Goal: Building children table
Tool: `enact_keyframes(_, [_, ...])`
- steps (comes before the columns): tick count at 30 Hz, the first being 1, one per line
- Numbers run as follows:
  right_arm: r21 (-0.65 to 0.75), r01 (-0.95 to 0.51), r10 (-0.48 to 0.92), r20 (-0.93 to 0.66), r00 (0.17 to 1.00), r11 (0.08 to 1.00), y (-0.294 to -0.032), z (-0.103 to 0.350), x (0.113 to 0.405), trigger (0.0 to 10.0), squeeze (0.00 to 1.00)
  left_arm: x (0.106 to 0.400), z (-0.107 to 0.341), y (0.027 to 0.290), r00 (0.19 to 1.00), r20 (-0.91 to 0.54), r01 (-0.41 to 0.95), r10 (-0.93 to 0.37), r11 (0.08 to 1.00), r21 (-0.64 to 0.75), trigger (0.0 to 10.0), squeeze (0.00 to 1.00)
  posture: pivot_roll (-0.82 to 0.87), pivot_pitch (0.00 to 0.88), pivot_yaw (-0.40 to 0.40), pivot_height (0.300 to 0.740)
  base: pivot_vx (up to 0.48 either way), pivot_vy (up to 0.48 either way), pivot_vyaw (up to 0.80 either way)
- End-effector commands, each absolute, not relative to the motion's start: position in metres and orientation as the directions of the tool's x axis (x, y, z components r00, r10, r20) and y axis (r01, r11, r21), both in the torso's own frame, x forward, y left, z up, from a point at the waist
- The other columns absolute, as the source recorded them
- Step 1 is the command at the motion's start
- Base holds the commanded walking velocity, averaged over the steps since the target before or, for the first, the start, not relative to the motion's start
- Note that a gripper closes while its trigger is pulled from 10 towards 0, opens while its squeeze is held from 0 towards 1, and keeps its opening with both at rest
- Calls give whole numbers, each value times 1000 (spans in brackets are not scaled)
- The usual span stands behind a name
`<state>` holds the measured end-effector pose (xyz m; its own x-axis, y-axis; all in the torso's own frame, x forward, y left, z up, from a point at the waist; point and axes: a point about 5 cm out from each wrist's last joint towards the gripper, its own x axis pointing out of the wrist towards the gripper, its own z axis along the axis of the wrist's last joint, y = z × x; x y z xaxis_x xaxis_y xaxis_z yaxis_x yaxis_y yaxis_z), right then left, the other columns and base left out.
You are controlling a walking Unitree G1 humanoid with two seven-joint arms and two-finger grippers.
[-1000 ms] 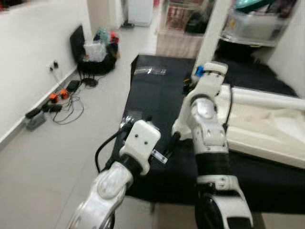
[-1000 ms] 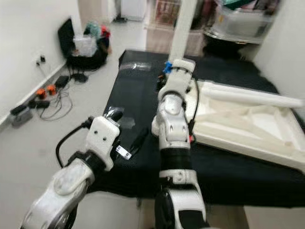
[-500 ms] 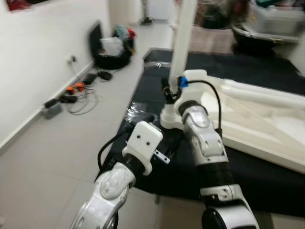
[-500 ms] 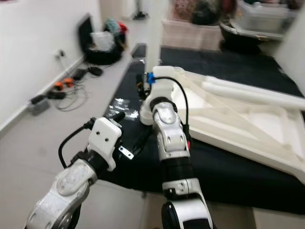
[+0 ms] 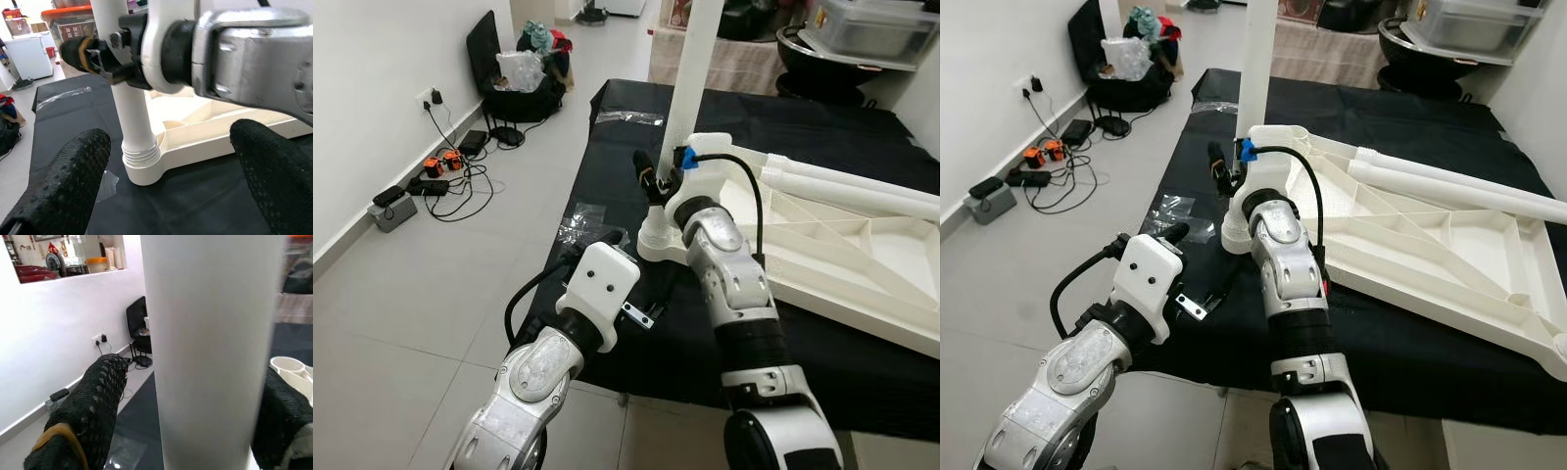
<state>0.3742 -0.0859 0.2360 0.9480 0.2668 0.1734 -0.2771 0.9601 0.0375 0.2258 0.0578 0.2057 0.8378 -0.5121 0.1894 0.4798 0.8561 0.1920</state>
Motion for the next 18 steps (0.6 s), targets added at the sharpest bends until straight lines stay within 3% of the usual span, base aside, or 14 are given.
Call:
enact_keyframes(1, [37, -276, 265, 183, 947, 960, -86, 238, 377, 10000, 0, 226, 204, 56, 837, 180, 486, -517, 853, 190, 10000, 0, 69, 84, -98, 740, 0, 0, 0])
enact_keyframes(5, [49, -280, 267, 183, 946, 959, -89, 241, 386, 10000, 0, 225, 205, 55, 835, 184, 487, -518, 853, 188, 10000, 0, 70, 88, -100, 740, 0, 0, 0])
enact_keyframes(10, [64, -489, 471, 190, 862, 870, -92, 247, 396, 10000, 0, 225, 206, 55, 836, 184, 486, -517, 854, 188, 10000, 0, 77, 91, -107, 740, 0, 0, 0])
enact_keyframes(14, [42, -525, 510, 182, 841, 850, -97, 248, 399, 10000, 0, 224, 206, 55, 836, 184, 485, -516, 854, 189, 10000, 0, 78, 91, -109, 740, 0, 0, 0])
enact_keyframes(16, [41, -581, 567, 175, 805, 813, -101, 249, 401, 10000, 0, 224, 206, 55, 837, 185, 485, -516, 854, 189, 10000, 0, 79, 93, -112, 740, 0, 0, 0])
enact_keyframes(18, [60, -710, 693, 171, 700, 702, -102, 250, 399, 10000, 0, 224, 206, 55, 838, 185, 483, -514, 855, 188, 10000, 0, 82, 94, -110, 740, 0, 0, 0])
